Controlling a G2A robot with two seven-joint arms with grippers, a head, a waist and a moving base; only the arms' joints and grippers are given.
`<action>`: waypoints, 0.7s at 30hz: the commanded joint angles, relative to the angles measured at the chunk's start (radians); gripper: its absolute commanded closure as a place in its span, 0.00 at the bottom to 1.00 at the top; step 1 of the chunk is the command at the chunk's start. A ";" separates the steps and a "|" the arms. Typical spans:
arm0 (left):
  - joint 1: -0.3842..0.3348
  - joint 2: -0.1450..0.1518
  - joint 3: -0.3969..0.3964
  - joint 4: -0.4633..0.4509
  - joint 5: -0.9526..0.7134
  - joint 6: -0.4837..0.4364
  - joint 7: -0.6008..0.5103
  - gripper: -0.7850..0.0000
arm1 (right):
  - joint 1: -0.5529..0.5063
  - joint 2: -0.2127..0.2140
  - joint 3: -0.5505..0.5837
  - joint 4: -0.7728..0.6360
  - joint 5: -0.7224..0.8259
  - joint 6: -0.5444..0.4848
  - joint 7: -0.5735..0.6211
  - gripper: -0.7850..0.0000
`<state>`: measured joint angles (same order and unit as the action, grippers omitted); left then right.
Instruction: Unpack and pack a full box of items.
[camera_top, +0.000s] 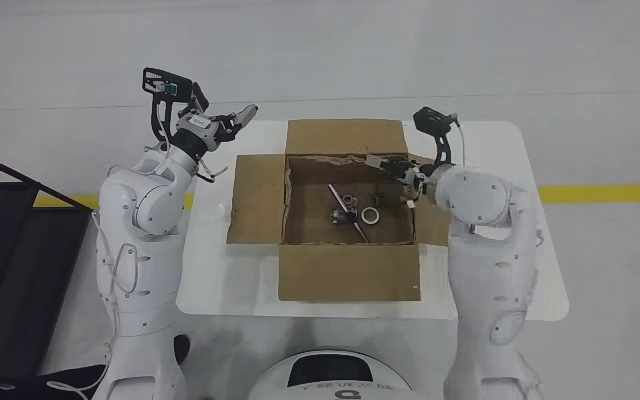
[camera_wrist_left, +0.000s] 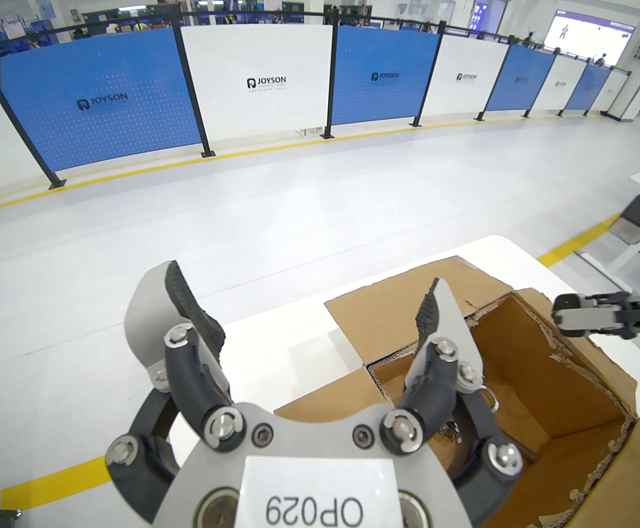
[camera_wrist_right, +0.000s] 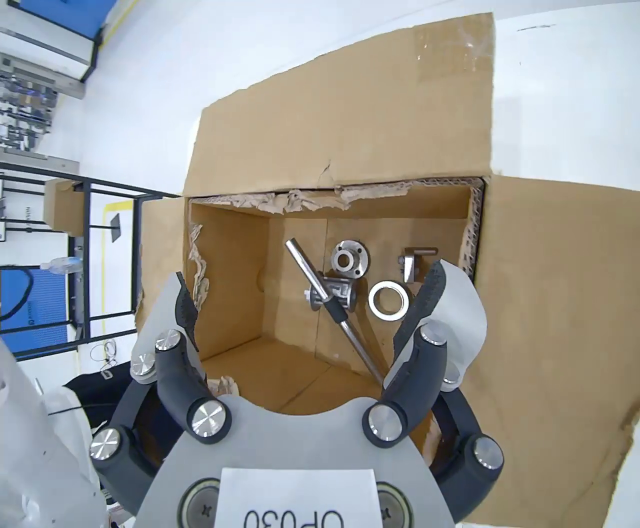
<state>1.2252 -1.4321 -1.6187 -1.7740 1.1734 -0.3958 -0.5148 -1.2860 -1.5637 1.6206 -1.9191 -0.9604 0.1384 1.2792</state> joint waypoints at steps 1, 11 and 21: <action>0.000 0.000 -0.001 0.000 -0.001 0.000 0.000 0.00 | -0.033 0.005 0.051 -0.038 0.070 -0.018 0.013 0.00; 0.000 0.000 -0.001 0.000 -0.001 0.000 0.000 0.00 | -0.035 0.005 0.053 -0.036 0.074 -0.016 0.005 0.00; 0.000 0.000 -0.001 0.000 -0.001 0.000 0.000 0.00 | -0.065 0.048 0.343 0.141 0.243 -0.039 -0.060 0.00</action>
<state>1.2252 -1.4321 -1.6187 -1.7740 1.1734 -0.3958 -0.5148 -1.3445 -1.5215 1.9244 -1.7871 -0.7358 0.1059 1.2218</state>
